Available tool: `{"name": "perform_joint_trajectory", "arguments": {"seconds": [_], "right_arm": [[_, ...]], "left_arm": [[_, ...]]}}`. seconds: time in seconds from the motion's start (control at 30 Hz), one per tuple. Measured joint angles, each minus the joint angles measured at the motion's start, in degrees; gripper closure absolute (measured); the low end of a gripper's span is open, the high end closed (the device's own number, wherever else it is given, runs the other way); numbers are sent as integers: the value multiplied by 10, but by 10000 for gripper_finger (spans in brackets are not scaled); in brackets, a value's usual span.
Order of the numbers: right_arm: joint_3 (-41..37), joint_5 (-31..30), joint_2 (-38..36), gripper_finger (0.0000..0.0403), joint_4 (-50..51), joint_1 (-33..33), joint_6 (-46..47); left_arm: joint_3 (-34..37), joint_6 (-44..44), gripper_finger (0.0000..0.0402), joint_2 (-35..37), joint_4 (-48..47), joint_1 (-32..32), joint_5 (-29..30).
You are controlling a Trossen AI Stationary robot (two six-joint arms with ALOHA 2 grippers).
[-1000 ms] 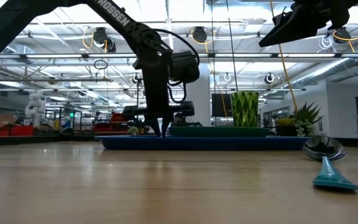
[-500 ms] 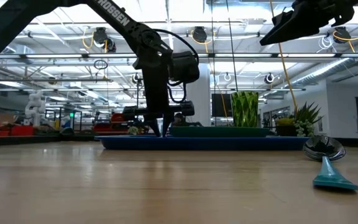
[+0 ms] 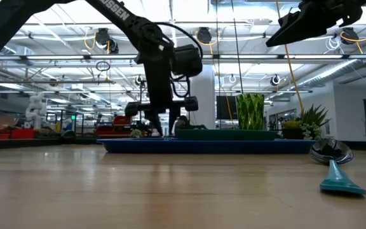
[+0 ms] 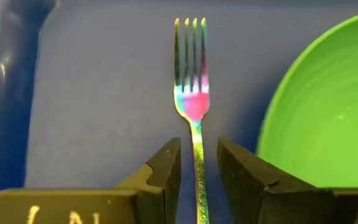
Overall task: Pick and place plate/cup/fork/spoon on tray
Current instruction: Put the light blue spoon on the blue serving tray to the left of the blue fork
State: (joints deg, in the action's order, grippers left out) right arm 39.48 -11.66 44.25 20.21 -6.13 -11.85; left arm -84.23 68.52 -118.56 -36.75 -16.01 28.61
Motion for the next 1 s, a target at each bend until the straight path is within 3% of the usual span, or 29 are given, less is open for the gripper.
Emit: {"name": "perform_joint_trajectory", "arguments": {"seconds": [0.17, 0.3, 0.43, 0.53, 0.7, 1.0], "right_arm": [[0, 3, 0, 277, 3, 0, 10], [0, 40, 0, 277, 17, 0, 32], [0, 73, 2, 277, 15, -4, 99], [0, 73, 19, 277, 6, -25, 139], [0, 77, 91, 277, 0, -93, 173], [0, 128, 249, 277, -98, -194, 180]], "left_arm": [[0, -41, 293, 38, -16, 0, 6], [0, -109, 293, 85, -32, 5, 16], [0, -202, 293, 137, -39, 28, 31], [0, -219, 293, 171, -71, 54, 70], [3, -231, 293, 203, -89, 103, 138], [3, -306, 293, 207, -59, 141, 106]]}}
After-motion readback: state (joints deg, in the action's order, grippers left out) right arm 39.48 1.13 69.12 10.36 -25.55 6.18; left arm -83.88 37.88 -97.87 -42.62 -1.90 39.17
